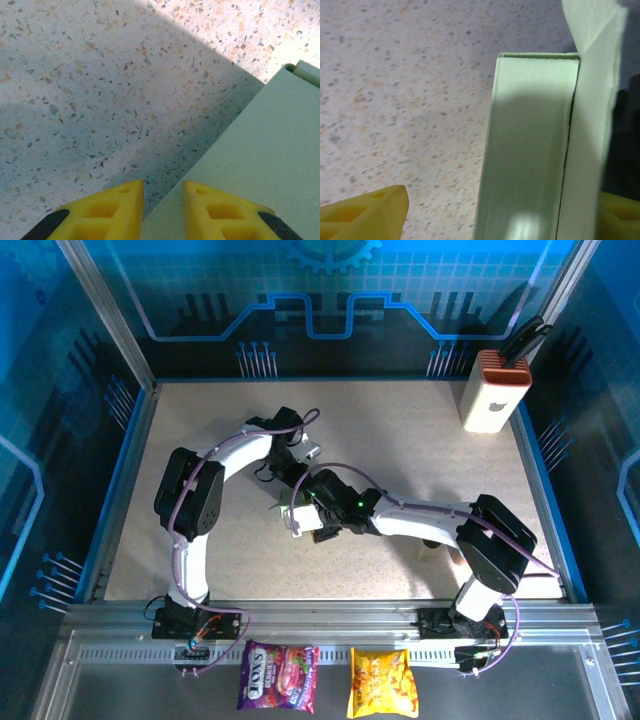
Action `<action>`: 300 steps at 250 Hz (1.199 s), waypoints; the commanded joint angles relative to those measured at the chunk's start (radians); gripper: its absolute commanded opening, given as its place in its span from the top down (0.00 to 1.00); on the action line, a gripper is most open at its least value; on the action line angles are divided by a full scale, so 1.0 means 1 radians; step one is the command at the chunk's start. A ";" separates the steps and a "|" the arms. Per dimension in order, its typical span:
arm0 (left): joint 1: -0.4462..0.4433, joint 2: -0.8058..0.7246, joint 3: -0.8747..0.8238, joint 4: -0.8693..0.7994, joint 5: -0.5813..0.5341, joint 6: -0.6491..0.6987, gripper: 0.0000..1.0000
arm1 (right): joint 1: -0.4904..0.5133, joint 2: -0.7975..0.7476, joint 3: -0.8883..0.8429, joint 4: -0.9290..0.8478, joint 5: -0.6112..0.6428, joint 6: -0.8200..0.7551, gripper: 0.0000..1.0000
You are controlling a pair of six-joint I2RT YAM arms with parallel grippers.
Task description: Fold the paper box
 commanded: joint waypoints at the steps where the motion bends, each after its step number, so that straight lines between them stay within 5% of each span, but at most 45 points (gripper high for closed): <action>1: 0.001 0.033 0.008 -0.043 -0.023 0.018 0.73 | 0.001 0.034 0.050 0.005 0.018 -0.064 0.23; 166: 0.009 -0.039 -0.020 -0.016 0.048 0.001 0.71 | -0.068 0.074 0.265 -0.316 -0.095 -0.060 0.54; 224: 0.018 -0.112 -0.051 0.015 0.119 -0.035 0.69 | -0.089 0.094 0.349 -0.471 -0.152 0.001 0.55; 300: 0.081 -0.252 -0.087 0.024 0.021 -0.186 0.64 | -0.097 0.143 0.434 -0.639 -0.070 0.133 0.53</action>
